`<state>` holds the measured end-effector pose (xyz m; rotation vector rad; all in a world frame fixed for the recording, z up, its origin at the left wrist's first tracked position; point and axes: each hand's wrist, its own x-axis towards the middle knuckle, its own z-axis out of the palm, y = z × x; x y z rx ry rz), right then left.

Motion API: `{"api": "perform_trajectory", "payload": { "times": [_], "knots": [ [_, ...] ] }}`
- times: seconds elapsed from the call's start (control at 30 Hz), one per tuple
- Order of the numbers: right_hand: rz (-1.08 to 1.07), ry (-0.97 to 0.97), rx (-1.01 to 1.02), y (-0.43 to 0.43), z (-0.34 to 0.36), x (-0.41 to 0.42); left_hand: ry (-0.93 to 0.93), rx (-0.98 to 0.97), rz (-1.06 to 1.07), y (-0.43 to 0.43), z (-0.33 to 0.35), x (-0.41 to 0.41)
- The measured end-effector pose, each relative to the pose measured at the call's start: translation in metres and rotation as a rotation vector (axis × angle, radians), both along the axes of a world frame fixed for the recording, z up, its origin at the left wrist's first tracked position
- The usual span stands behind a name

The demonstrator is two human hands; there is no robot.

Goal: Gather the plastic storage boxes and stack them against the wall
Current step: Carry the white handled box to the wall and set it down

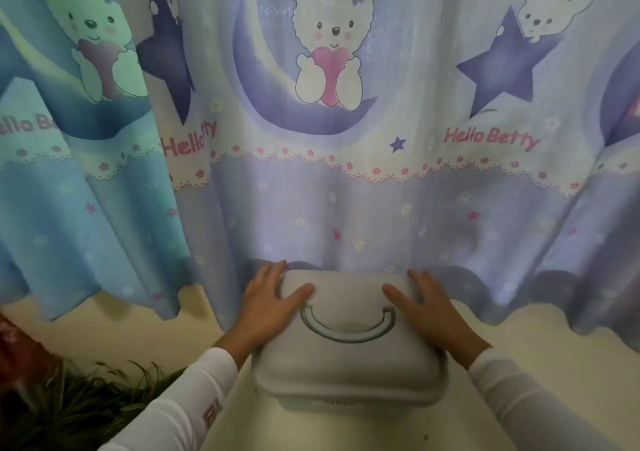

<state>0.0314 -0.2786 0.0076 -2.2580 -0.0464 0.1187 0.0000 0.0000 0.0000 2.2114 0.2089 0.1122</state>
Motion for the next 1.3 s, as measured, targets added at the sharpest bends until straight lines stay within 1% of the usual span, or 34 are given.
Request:
{"api": "perform_trajectory", "payload": {
  "times": [0.1,0.17,0.27,0.43,0.73,0.97,1.17,1.3],
  "knots": [
    [-0.004,0.026,0.035,-0.001,-0.005,-0.004,0.046,0.002,-0.015,0.002,-0.006,-0.003],
    [-0.002,0.054,0.112,-0.002,-0.007,-0.009,0.042,-0.062,-0.031,0.001,-0.011,-0.006],
    [-0.013,0.069,0.173,-0.001,-0.006,-0.01,0.02,-0.149,-0.034,-0.001,-0.011,-0.008],
    [-0.024,0.089,0.217,0.0,-0.006,-0.01,0.034,-0.18,-0.027,-0.002,-0.01,-0.009],
    [-0.058,0.075,0.22,0.001,-0.005,-0.012,0.039,-0.208,0.011,-0.002,-0.012,-0.007],
    [-0.072,0.085,0.222,0.004,-0.005,-0.014,0.067,-0.295,-0.008,-0.002,-0.012,-0.01],
    [-0.068,0.086,0.22,0.009,-0.002,-0.016,0.072,-0.296,0.022,0.002,-0.009,-0.018],
    [-0.062,0.092,0.206,0.016,0.001,-0.018,0.043,-0.294,0.023,0.01,-0.003,-0.022]
  ]
}}
